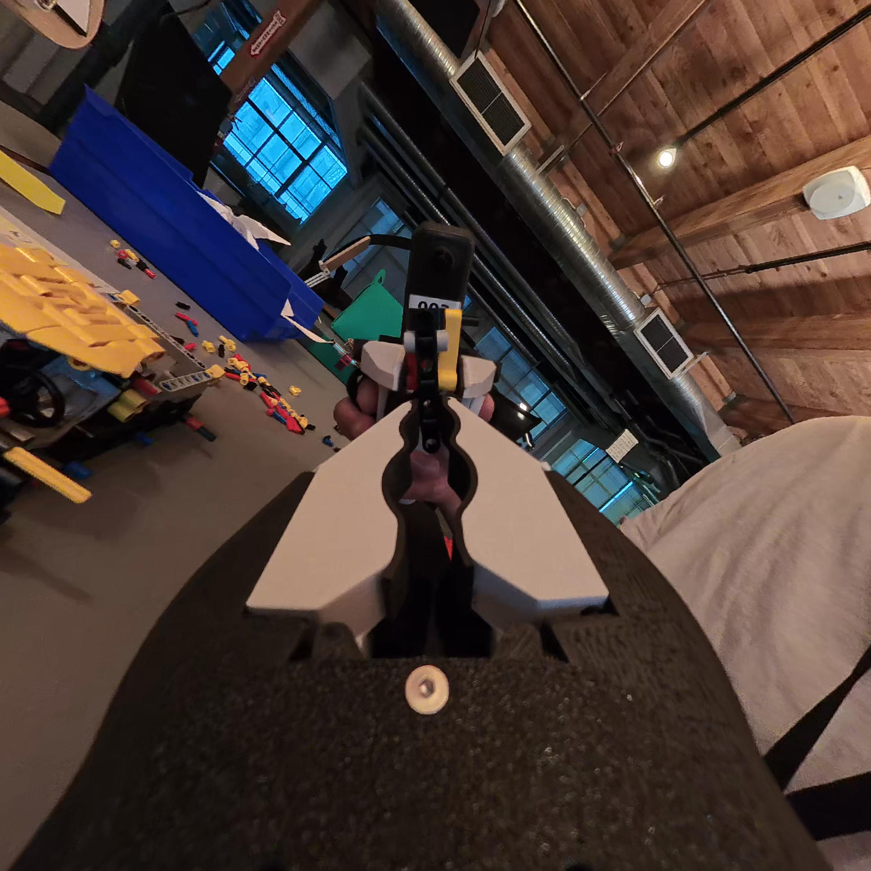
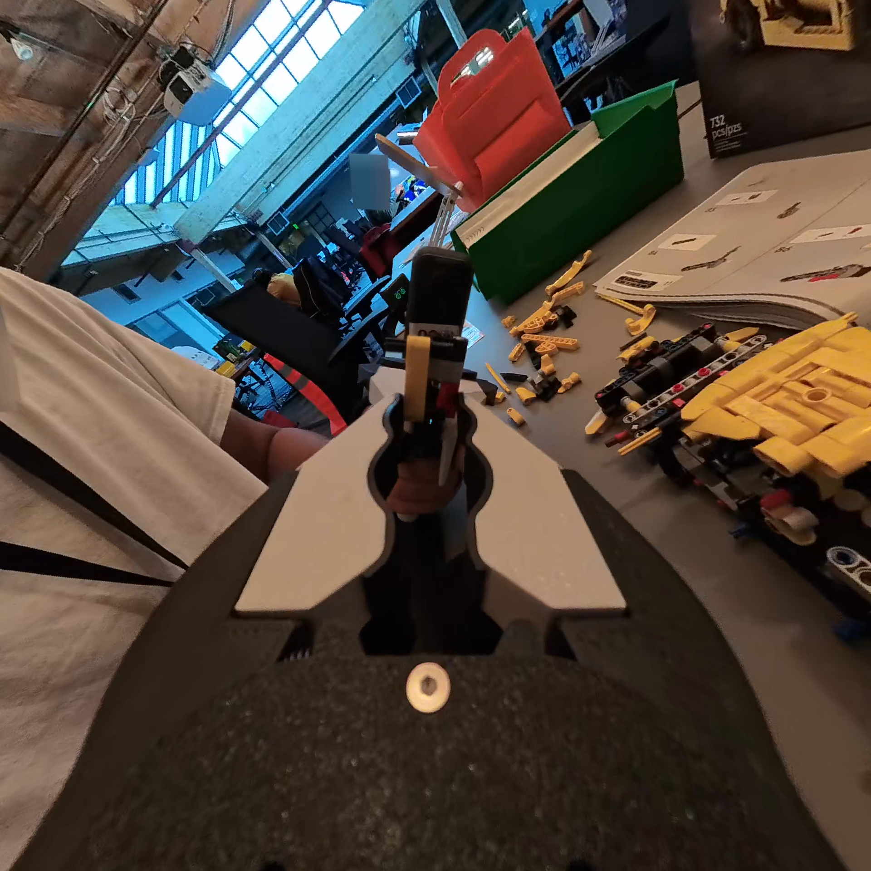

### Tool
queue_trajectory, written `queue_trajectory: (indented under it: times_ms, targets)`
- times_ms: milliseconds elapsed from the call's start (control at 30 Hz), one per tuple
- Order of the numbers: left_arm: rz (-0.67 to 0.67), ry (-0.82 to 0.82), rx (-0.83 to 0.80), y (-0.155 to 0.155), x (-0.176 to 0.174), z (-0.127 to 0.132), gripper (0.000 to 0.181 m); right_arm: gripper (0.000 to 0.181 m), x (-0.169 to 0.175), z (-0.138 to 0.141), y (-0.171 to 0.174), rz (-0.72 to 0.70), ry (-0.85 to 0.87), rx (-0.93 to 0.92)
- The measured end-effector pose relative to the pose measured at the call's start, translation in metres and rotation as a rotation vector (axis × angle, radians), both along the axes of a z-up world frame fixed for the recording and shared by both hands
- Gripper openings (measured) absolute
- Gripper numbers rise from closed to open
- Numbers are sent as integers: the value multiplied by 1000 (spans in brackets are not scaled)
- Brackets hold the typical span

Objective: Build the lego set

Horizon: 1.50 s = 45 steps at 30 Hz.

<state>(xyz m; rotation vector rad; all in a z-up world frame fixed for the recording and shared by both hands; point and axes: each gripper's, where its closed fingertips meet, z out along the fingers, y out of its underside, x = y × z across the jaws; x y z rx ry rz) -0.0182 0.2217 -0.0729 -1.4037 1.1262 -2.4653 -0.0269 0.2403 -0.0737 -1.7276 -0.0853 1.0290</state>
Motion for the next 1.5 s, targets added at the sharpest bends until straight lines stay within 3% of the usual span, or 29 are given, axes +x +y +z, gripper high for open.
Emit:
queue_trajectory:
  times_ms: [400,567,867,1000,1100,1200,1333,1433,1467,1500]
  targets:
    - [45,1,90,-1,1,-2,8,15,3,-3,1,-71,7,-5]
    - [12,23,63,-1,2,-5,7,15,4,-5,-1,-28,130,-34]
    - [-85,76,54,-10,2,-13,7,30,25,6,-3,-71,165,3]
    - [-94,104,61,-11,4,-18,7,24,22,1,-6,-50,178,-26]
    - [-57,133,88,-6,8,-23,8,23,27,-5,-3,-114,196,-48]
    - [64,158,286,0,14,-33,19,22,41,-9,4,-235,312,-66]
    - [258,199,685,11,20,-50,28,23,51,-19,8,-361,447,-94]
    - [345,198,843,13,21,-52,25,23,48,-25,9,-404,488,-117]
    - [383,184,879,16,20,-49,13,23,48,-27,9,-418,496,-129]
    - [413,178,924,19,19,-48,12,23,47,-27,9,-418,506,-126]
